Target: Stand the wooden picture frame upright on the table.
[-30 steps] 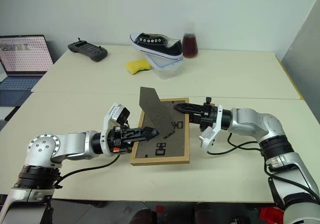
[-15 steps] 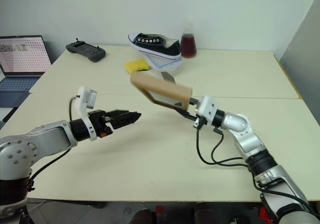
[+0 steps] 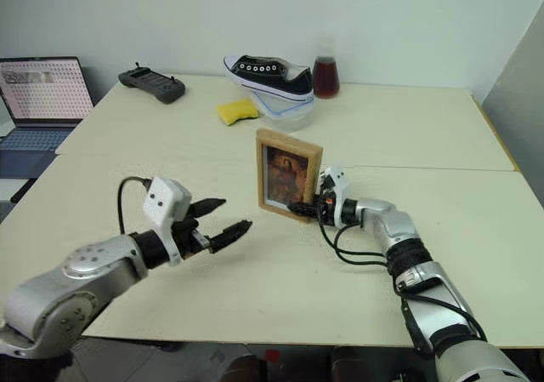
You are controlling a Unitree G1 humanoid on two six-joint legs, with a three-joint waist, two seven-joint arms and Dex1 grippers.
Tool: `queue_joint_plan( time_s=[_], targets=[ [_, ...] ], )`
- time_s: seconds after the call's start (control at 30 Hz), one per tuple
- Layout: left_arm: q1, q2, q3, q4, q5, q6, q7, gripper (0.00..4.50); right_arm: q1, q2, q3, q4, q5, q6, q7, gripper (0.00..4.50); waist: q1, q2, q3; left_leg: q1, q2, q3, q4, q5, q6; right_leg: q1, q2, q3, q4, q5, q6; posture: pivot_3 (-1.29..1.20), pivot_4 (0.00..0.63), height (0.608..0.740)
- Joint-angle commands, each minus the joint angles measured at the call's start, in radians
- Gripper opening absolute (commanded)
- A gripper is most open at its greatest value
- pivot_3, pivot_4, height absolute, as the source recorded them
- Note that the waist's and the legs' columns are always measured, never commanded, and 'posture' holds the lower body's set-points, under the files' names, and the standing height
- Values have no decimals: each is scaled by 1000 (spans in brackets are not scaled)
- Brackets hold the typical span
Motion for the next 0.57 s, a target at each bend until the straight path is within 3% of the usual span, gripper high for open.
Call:
queue_joint_plan(
  time_s=[0.03,0.17,0.37,0.57],
  targets=[
    [-14,-9,14,7,50,-28,-40,4500,32,-17,-25,-52,-62,-61,41,3581,1,0,0,0,0,0,0,0,0,0,0,0,0,0,0,0,150,740],
    [-50,-9,38,60,61,-15,-81,4500,97,-58,-38,-159,-98,-42,47,4410,2,0,0,0,0,0,0,0,0,0,0,0,0,0,0,0,150,740],
    [-143,53,89,206,69,40,-153,4500,238,-230,-101,-474,-110,66,30,4410,11,0,0,0,0,-1,0,0,0,1,0,-1,0,0,0,0,150,740],
    [-223,128,79,358,159,2,-265,4500,302,-371,-204,-861,18,385,-18,4410,-1,1,1,1,0,-1,-1,0,0,0,2,0,0,0,0,0,150,740]
  ],
)
